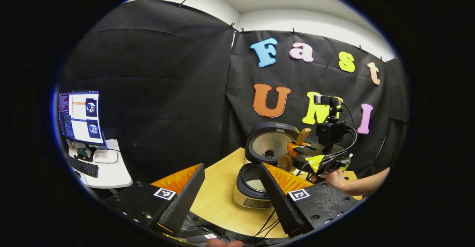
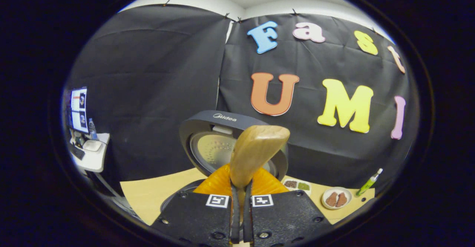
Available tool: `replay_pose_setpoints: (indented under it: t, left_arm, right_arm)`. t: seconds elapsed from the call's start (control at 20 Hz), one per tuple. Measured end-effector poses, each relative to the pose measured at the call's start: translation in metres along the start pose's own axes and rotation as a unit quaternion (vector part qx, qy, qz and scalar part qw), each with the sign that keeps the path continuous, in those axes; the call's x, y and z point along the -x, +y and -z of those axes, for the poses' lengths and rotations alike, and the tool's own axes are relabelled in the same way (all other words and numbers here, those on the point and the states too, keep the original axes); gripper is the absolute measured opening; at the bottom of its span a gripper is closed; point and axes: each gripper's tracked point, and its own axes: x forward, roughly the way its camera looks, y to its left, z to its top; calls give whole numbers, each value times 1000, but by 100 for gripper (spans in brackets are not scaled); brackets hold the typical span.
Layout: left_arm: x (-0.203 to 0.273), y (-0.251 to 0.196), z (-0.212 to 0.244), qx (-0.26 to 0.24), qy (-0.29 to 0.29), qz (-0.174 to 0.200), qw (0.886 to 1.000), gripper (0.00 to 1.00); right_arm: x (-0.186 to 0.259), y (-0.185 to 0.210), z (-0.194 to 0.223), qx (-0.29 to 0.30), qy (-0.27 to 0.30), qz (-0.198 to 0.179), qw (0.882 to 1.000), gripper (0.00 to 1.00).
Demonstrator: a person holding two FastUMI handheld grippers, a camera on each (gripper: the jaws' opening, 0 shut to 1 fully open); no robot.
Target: Close the left gripper, press the button to open the rice cooker; take a wooden spoon from the chopstick holder with the right hand, scoop a spoonful of rice and pour it into the rice cooker, then put the wooden spoon back into the chopstick holder.
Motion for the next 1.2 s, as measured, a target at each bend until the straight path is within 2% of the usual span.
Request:
replay_pose_setpoints:
  t: [0.2, 0.4, 0.75, 1.0, 1.2]
  left_arm:
    - [1, -1, 1, 0, 2, 0, 1000, 95]
    - [5, -8, -1, 2, -4, -1, 1000, 95]
    - [0, -27, -10, 4, -14, 10, 1000, 95]
    - [-14, -51, -15, -13, -21, 30, 999, 95]
    - [-30, -76, -17, -13, -28, 53, 998, 95]
  right_arm:
    - [4, 8, -7, 50, -19, -1, 999, 9]
    - [5, 4, -10, 36, -22, 0, 999, 9]
    - [29, -17, -33, -55, -24, -16, 998, 10]
    - [80, -59, -50, -158, -26, -8, 987, 9]
    - [124, -103, -49, -193, -23, 15, 981, 9]
